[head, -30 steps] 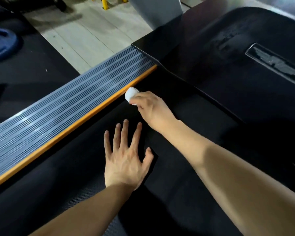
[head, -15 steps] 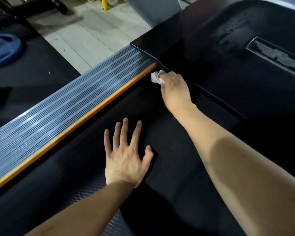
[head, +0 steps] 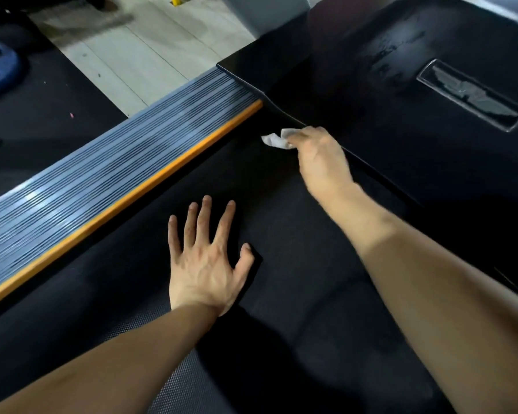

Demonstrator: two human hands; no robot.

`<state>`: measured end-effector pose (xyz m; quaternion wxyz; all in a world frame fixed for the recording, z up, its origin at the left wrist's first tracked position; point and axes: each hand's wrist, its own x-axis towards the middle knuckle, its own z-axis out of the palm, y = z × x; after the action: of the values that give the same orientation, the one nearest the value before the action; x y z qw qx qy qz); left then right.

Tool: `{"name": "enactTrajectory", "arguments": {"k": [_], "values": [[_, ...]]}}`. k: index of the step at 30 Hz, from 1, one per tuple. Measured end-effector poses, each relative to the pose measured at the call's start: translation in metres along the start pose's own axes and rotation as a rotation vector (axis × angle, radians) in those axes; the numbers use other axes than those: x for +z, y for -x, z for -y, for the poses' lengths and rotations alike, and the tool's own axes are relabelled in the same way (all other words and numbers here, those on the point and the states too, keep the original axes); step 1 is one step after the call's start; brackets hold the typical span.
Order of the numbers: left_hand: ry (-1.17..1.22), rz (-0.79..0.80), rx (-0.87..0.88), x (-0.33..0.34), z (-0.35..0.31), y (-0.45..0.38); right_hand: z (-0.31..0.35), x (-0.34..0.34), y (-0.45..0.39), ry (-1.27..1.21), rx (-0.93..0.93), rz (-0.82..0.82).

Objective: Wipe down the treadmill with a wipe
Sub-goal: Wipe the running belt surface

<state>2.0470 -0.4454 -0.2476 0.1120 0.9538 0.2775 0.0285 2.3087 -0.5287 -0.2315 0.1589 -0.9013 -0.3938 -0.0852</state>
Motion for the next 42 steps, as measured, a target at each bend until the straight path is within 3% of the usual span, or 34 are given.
{"name": "enactTrajectory", "arguments": {"k": [3,5,7,8,11,13,15,17,19,20,22,24,26,31,35,39,40,42], "values": [[-0.012,0.007,-0.008,-0.001,0.000,0.000,0.045,0.007,0.031,-0.222,0.022,-0.067],[-0.020,0.020,-0.009,-0.001,0.000,0.001,0.071,0.008,0.066,-0.345,-0.181,0.015],[-0.019,0.015,-0.010,-0.001,0.000,0.001,0.066,-0.007,0.077,-0.406,-0.268,0.024],[-0.016,0.011,-0.011,-0.001,0.001,0.001,0.048,-0.011,0.071,-0.411,-0.227,-0.026],[-0.003,0.005,-0.009,-0.001,0.001,0.001,-0.007,-0.016,0.046,-0.117,0.081,-0.056],[-0.009,0.008,-0.004,0.000,0.000,0.000,-0.009,-0.016,0.048,-0.058,0.141,-0.120],[-0.012,0.003,-0.010,-0.001,0.000,0.000,0.031,-0.013,0.072,-0.200,0.060,-0.160],[-0.020,0.009,-0.011,-0.001,0.000,0.001,0.066,-0.014,0.110,-0.317,-0.166,-0.069],[-0.022,0.009,-0.012,-0.002,0.000,0.002,0.063,-0.022,0.126,-0.317,-0.292,0.032],[-0.019,0.004,-0.013,-0.002,0.000,0.002,0.043,-0.023,0.119,-0.301,-0.269,-0.014],[-0.017,-0.007,-0.012,-0.001,0.000,0.002,-0.005,-0.027,0.095,-0.192,-0.048,-0.083],[-0.020,-0.016,-0.008,-0.001,-0.001,0.000,-0.029,-0.034,0.081,-0.052,0.153,-0.033],[-0.031,-0.017,-0.002,0.000,0.000,0.001,-0.020,-0.039,0.084,-0.010,0.205,-0.073],[-0.074,0.014,0.000,0.002,-0.003,0.001,0.053,-0.044,0.161,-0.188,-0.009,-0.049],[-0.044,0.015,0.108,0.002,-0.009,0.065,0.053,-0.032,0.185,-0.116,-0.020,0.058],[-0.060,0.035,0.167,0.008,-0.011,0.136,0.049,-0.067,0.150,0.116,-0.260,0.221],[-0.053,0.019,0.152,0.008,-0.012,0.135,0.042,-0.079,0.142,0.158,-0.237,0.228],[-0.060,0.026,0.144,0.010,-0.015,0.129,0.013,-0.091,0.125,0.109,-0.108,0.057]]}}
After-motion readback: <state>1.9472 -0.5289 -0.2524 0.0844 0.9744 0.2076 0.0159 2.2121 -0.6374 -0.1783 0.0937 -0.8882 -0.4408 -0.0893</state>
